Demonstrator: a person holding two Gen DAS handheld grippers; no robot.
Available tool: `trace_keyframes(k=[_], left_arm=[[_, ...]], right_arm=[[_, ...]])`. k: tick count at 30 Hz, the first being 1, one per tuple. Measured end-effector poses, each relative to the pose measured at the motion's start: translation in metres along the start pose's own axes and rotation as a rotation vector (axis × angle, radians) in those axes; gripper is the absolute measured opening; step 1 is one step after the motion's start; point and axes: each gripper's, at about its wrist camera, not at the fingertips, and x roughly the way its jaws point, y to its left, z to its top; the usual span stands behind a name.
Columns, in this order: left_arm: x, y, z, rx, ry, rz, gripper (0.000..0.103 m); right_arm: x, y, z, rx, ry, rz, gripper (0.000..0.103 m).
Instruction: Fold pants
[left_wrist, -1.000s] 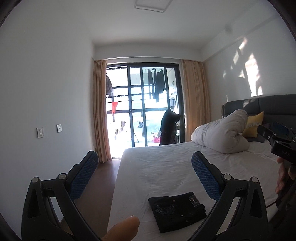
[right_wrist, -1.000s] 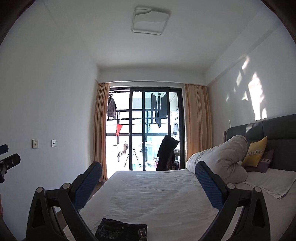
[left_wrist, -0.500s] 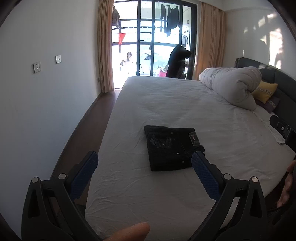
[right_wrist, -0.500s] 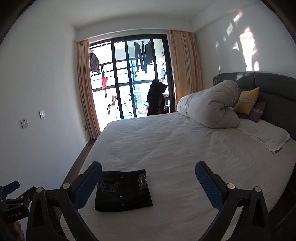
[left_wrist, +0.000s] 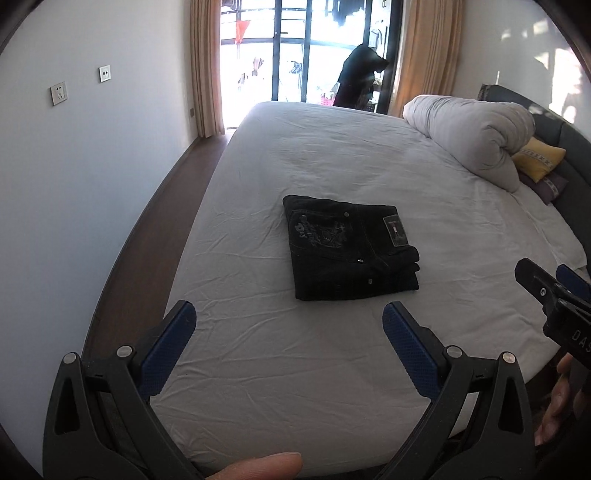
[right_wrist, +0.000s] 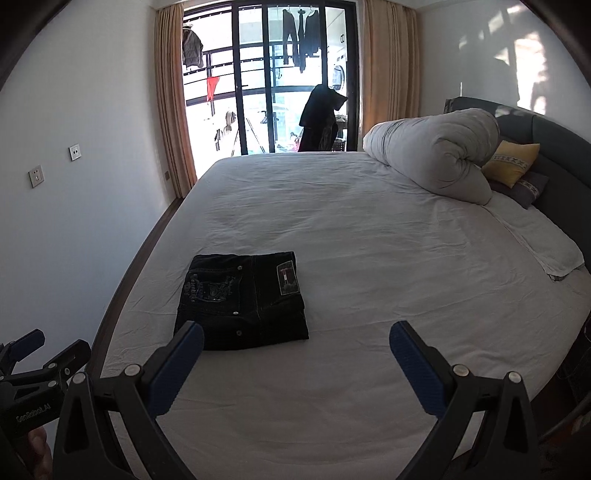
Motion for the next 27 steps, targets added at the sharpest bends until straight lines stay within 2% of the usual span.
trace_keyframes(k=[11, 27], left_arm=[[0.008, 0.004, -0.010, -0.008, 0.055, -0.008, 0.103], [0.018, 0.004, -0.016, -0.016, 0.086, -0.007, 0.103]], right_arm=[[0.015, 0.016, -0.009, -0.025, 0.059, 0.007, 0.103], [0.025, 0.024, -0.014, -0.048, 0.101, 0.016, 0.103]])
